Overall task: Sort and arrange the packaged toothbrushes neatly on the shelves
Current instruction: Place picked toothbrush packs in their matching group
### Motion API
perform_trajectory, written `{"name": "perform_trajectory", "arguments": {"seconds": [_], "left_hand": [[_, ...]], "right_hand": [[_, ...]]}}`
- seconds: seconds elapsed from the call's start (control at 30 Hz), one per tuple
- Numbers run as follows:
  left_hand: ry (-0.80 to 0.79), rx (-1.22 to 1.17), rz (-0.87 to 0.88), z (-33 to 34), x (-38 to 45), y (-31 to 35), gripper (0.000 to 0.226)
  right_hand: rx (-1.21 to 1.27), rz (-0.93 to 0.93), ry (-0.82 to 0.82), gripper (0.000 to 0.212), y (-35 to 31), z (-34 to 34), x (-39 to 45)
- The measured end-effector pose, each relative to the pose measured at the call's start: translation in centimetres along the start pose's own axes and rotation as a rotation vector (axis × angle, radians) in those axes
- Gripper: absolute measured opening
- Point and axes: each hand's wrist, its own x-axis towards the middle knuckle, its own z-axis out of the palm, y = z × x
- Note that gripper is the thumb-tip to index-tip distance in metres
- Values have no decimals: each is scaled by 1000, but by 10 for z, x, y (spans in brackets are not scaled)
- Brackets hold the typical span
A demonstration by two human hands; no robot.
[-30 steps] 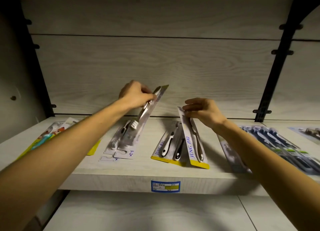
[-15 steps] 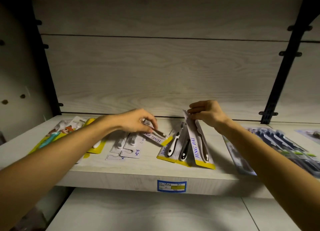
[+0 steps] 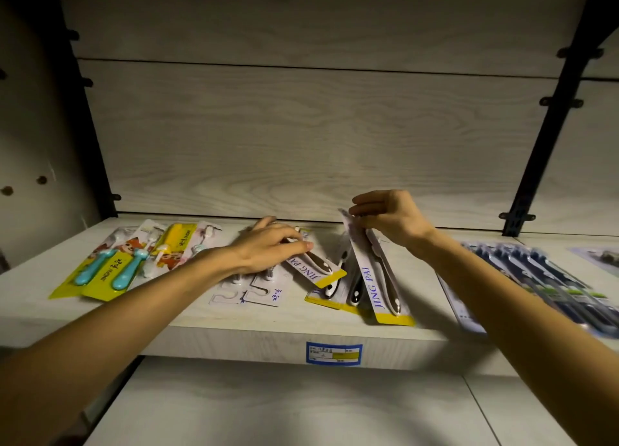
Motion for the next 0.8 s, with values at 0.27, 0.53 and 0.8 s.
{"name": "perform_trajectory", "arguments": {"seconds": [0.27, 0.53, 0.8], "left_hand": [[114, -279, 122, 22, 8, 47, 51], [392, -582, 139, 14, 9, 53, 15], [678, -977, -90, -14, 19, 41, 31]], "right_hand": [[23, -6, 50, 40, -5, -2, -5], [-25, 46, 26, 43, -16, 2, -1], [-156, 35, -21, 35, -35, 40, 18]]}}
